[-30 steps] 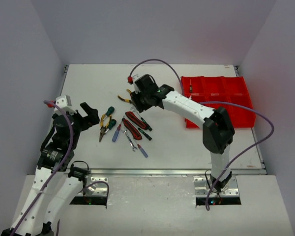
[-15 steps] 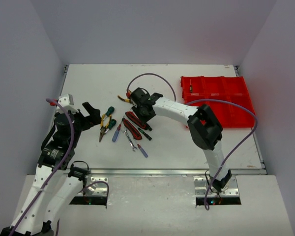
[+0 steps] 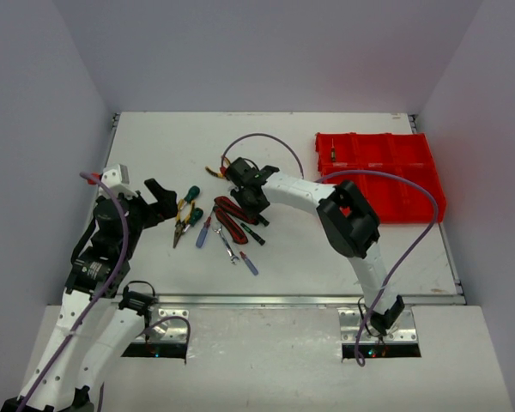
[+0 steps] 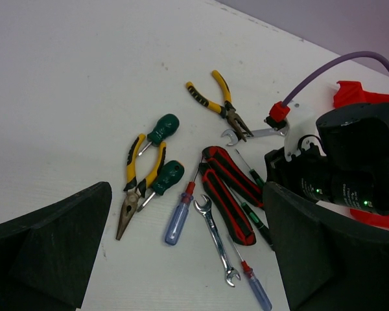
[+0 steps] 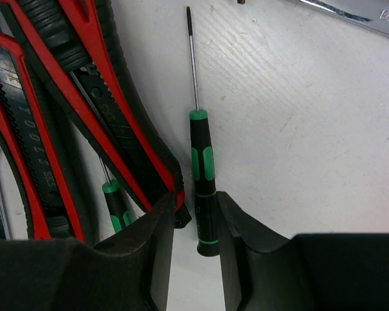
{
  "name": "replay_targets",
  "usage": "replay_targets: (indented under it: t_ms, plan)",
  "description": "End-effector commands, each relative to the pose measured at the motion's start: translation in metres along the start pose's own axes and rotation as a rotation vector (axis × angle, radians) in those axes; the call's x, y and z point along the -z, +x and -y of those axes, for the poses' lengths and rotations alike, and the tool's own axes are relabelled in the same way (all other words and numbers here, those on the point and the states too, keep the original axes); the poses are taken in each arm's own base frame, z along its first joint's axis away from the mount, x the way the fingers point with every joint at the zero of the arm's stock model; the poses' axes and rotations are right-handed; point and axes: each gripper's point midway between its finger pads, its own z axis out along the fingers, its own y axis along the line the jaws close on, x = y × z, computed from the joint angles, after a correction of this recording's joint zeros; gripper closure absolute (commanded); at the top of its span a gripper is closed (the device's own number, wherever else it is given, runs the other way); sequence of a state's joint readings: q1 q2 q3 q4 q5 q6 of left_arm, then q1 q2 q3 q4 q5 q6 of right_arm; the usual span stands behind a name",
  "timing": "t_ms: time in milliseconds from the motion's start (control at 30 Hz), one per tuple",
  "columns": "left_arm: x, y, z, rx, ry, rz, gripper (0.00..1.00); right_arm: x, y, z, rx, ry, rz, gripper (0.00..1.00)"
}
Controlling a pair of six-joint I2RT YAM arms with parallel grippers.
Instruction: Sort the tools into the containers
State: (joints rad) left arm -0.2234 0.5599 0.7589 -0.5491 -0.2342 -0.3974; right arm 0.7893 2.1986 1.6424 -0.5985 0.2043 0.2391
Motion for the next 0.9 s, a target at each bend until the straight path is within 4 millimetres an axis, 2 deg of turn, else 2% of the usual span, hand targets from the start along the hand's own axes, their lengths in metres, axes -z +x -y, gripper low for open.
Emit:
replay_targets:
  t_ms: [0,233,433,700,867]
  plan:
    - [0.004,-0.017,0.012,0.004,0.053,0.059,0.0,-0.016,0.009,0.003,-0.021,0.002,-0.029,0.69]
    - [0.004,-0.017,0.013,0.002,0.058,0.058,0.0,-0.005,0.014,0.013,-0.077,-0.023,-0.02,0.68]
    - [0.006,-0.018,0.013,0.004,0.061,0.065,0.0,-0.003,0.028,0.024,-0.145,-0.095,-0.045,0.67]
    - [0.006,-0.018,0.014,0.004,0.064,0.065,0.0,-0.001,0.051,0.015,-0.187,-0.208,-0.092,0.68]
    - [0.006,-0.017,0.014,0.004,0.067,0.063,0.0,0.023,0.038,-0.003,-0.229,-0.348,-0.035,0.64]
